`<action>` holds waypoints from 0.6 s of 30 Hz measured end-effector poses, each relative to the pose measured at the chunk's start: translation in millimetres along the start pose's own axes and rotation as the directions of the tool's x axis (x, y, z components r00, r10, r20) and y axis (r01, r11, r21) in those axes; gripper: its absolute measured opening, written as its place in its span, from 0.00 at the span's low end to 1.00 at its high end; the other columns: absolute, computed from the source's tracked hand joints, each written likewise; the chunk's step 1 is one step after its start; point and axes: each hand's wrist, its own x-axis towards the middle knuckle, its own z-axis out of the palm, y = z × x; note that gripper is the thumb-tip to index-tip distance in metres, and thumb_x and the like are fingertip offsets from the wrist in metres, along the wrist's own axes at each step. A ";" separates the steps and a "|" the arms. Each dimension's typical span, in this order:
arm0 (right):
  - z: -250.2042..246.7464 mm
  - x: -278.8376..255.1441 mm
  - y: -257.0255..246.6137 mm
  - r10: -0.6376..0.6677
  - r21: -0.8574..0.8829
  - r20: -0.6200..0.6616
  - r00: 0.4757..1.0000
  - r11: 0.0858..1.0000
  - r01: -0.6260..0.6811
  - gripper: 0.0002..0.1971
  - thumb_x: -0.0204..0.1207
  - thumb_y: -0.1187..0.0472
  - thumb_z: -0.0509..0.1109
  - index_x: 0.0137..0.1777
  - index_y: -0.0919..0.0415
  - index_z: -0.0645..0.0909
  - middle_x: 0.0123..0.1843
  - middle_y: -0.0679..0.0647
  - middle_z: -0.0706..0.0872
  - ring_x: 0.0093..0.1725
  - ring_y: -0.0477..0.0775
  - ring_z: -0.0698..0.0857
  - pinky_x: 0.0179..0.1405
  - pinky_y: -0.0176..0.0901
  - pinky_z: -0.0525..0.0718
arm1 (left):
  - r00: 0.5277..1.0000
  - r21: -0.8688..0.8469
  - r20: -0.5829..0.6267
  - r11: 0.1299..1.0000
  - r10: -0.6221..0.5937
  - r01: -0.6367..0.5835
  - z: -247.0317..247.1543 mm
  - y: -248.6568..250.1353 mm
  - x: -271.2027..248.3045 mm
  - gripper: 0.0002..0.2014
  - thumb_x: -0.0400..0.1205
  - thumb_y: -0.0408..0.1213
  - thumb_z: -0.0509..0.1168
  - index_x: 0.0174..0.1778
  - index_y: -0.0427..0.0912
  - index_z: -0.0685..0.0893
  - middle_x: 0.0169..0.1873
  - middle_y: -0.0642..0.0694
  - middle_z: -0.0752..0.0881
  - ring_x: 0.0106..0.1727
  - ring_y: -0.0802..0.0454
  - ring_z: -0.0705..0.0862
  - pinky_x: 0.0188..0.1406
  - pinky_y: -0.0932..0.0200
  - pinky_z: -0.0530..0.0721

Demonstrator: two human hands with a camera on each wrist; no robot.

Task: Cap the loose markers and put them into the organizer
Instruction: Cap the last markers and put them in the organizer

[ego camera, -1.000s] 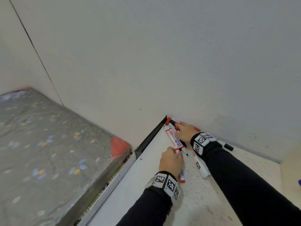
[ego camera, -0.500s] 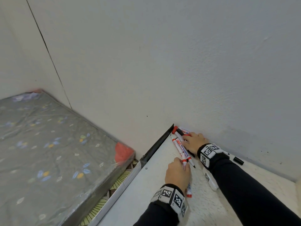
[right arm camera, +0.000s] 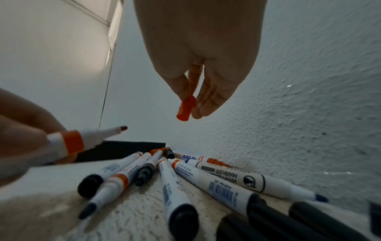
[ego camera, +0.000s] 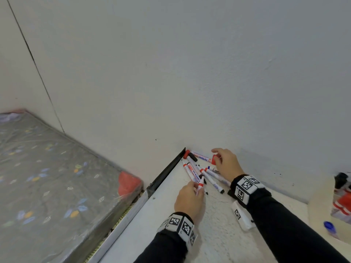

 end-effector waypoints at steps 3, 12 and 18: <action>-9.1 -15.5 1.9 0.024 0.129 0.093 0.995 0.991 -0.036 0.13 0.79 0.69 0.60 0.54 0.56 0.83 0.50 0.56 0.86 0.49 0.50 0.84 0.58 0.39 0.81 | 0.999 -0.032 -0.027 0.999 0.030 -0.031 2.4 1.7 -2.7 0.12 0.82 0.51 0.57 0.57 0.53 0.79 0.46 0.53 0.83 0.46 0.56 0.82 0.51 0.55 0.84; -20.4 -61.3 5.0 0.111 0.289 0.284 0.952 0.937 -0.195 0.11 0.78 0.70 0.63 0.44 0.52 0.80 0.41 0.53 0.86 0.32 0.42 0.85 0.38 0.34 0.87 | 0.973 -0.026 0.057 0.974 0.226 -0.225 -3.4 7.1 0.6 0.11 0.84 0.41 0.59 0.59 0.46 0.83 0.47 0.50 0.83 0.47 0.56 0.77 0.44 0.68 0.70; -29.4 -75.8 -4.1 0.157 0.080 0.187 0.970 0.981 -0.174 0.24 0.83 0.50 0.54 0.24 0.54 0.65 0.24 0.49 0.69 0.26 0.46 0.68 0.32 0.44 0.66 | 0.946 -0.268 0.149 0.932 0.289 -0.243 -4.3 14.1 -10.9 0.09 0.75 0.39 0.72 0.47 0.49 0.80 0.41 0.53 0.83 0.39 0.57 0.84 0.42 0.60 0.86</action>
